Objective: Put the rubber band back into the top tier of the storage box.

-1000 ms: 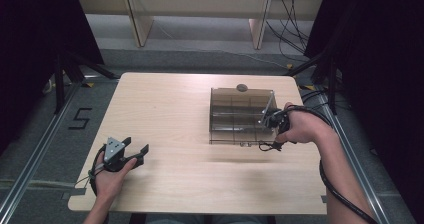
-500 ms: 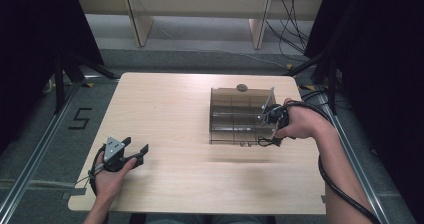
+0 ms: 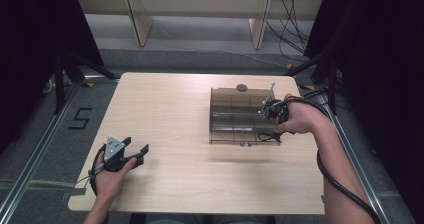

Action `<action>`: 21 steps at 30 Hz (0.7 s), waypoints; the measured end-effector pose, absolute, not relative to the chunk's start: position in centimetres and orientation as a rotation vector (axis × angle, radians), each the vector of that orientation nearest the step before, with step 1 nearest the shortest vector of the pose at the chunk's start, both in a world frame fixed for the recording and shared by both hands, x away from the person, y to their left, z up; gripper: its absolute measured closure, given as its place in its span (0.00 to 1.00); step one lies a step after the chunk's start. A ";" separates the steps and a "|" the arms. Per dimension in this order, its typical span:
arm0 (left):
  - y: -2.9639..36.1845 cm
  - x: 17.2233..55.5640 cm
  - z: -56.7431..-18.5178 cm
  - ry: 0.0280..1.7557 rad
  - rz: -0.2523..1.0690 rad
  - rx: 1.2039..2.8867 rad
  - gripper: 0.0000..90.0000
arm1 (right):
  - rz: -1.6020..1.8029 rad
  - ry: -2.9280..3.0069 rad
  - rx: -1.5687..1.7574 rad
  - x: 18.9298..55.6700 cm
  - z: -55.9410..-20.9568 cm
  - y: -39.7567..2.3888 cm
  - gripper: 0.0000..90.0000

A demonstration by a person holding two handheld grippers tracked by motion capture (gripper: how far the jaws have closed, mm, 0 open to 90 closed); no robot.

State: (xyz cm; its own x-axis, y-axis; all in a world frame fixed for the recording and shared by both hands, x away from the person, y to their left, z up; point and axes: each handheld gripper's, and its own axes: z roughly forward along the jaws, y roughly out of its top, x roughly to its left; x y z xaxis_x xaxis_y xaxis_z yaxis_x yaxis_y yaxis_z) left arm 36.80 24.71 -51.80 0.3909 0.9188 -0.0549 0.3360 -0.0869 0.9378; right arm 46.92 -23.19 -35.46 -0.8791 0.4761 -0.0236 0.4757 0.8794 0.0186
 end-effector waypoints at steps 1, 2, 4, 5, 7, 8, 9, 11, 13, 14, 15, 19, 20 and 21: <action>24.7 36.8 -51.8 1.129 0.722 1.640 0.28 | 0.018 3.009 0.783 46.9 -35.5 -23.2 0.99; 24.7 36.8 -51.8 1.131 0.722 1.638 0.28 | 0.016 3.010 0.769 47.1 -35.5 -23.2 0.99; 24.8 36.8 -51.8 1.129 0.722 1.641 0.28 | 0.017 3.006 0.773 47.2 -35.5 -23.2 0.99; 24.8 36.8 -51.8 1.129 0.722 1.641 0.28 | 0.016 3.003 0.786 47.2 -35.5 -23.2 0.99; 24.8 36.8 -51.8 1.129 0.723 1.640 0.28 | 0.012 2.989 0.812 47.3 -35.5 -23.1 0.99; 24.8 36.8 -51.8 1.129 0.723 1.640 0.28 | 0.017 2.991 0.776 47.5 -35.5 -23.2 0.99; 24.8 36.8 -51.8 1.129 0.724 1.639 0.28 | 0.021 2.989 0.797 47.6 -35.6 -23.1 0.99; 24.8 36.8 -51.8 1.129 0.723 1.639 0.28 | 0.031 2.989 0.773 47.9 -35.7 -23.2 0.99; 24.8 36.8 -51.8 1.131 0.723 1.637 0.28 | 0.031 2.983 0.776 48.1 -35.8 -23.2 0.99; 24.8 36.8 -51.8 1.131 0.723 1.637 0.28 | 0.038 2.981 0.805 48.0 -35.8 -23.1 0.99; 24.8 36.8 -51.8 1.131 0.723 1.637 0.28 | 0.038 2.981 0.805 48.0 -35.8 -23.1 0.99; 24.8 36.8 -51.8 1.130 0.724 1.636 0.28 | 0.024 2.982 0.776 48.4 -36.1 -23.2 0.99; 24.8 36.8 -51.8 1.130 0.723 1.636 0.28 | 0.014 2.976 0.797 48.4 -36.1 -23.1 0.99; 24.8 36.8 -51.8 1.130 0.723 1.636 0.28 | 0.014 2.976 0.797 48.4 -36.1 -23.1 0.99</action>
State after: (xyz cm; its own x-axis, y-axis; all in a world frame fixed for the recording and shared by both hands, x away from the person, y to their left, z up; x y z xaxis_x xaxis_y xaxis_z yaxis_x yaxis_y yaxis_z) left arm 36.79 24.83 -51.76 0.3893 0.9195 -0.0551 0.3349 -0.0856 0.9384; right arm 48.35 -23.13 -36.09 -0.8645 0.4994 -0.0567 0.4988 0.8664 0.0245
